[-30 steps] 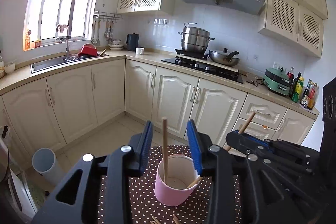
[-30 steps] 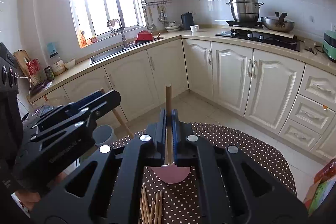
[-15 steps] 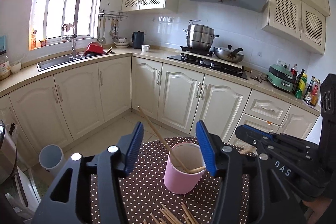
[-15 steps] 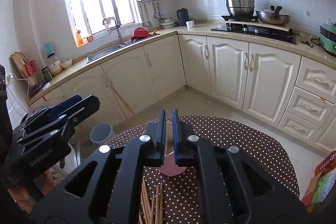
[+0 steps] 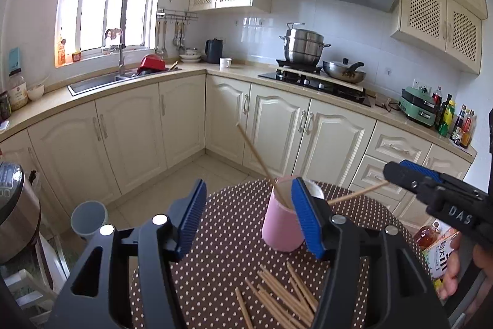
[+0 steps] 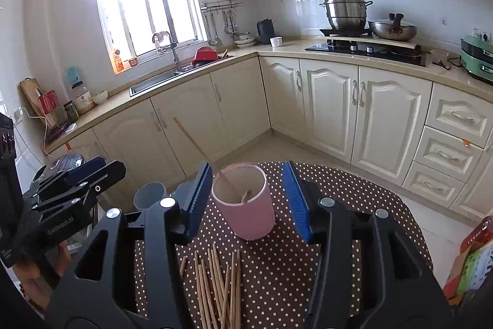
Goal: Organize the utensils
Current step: 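Lower the right tool to the chopstick pile and grasp one chopstick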
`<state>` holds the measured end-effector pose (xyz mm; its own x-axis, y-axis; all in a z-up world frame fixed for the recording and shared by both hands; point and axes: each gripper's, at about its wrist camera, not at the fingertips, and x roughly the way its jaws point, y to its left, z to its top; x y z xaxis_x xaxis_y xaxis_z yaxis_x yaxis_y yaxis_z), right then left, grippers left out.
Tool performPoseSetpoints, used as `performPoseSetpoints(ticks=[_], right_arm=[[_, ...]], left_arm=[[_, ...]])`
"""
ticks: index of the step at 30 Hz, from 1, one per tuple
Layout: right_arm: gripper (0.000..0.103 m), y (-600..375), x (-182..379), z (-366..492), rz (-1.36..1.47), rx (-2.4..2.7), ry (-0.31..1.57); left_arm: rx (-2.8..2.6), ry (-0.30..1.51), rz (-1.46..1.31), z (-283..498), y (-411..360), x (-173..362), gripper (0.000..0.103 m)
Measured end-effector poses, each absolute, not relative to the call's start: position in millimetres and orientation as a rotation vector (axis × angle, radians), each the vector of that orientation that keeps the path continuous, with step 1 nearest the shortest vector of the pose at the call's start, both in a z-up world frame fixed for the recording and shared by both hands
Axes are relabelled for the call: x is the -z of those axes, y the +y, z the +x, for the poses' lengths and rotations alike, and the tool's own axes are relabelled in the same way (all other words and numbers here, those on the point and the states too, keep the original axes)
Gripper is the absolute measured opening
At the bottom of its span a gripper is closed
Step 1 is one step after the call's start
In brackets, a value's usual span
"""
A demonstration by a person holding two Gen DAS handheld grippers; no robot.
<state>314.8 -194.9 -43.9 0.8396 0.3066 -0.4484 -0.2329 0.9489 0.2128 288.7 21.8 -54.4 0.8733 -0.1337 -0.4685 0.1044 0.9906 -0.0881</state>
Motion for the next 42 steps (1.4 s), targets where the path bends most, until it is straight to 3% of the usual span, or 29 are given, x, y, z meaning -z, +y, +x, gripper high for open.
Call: performPoseSetpoints(ticks=[21,24,26,28,37,42], right_arm=[[0.047,-173.6,156.2,287.3,0.047,-0.33,0.784],[0.034,-168.5,172.1,292.6,0.029,-0.346,0.847],[0.034,-167.9,180.5,295.0,0.016,-0.345,0.875],[0.034,-166.4,188.4,299.2,0.015,-0.354,0.903],[0.03,-157.7,210.0,316.0,-0.015,-0.356,0.969],[0.027,-149.9,209.3,321.6,-0.027,-0.374,0.983]], left_arm=[[0.11,0.942,-0.037,263.8,29.0,205.4,0.057],[0.101,0.969,-0.02,261.8,27.3,218.7,0.057],[0.108,0.985,-0.022,261.8,27.5,223.8,0.057],[0.108,0.992,-0.018,261.9,26.0,226.6,0.047],[0.092,0.998,-0.001,273.3,17.6,231.1,0.025],[0.089,0.995,0.008,281.0,17.5,230.9,0.018]])
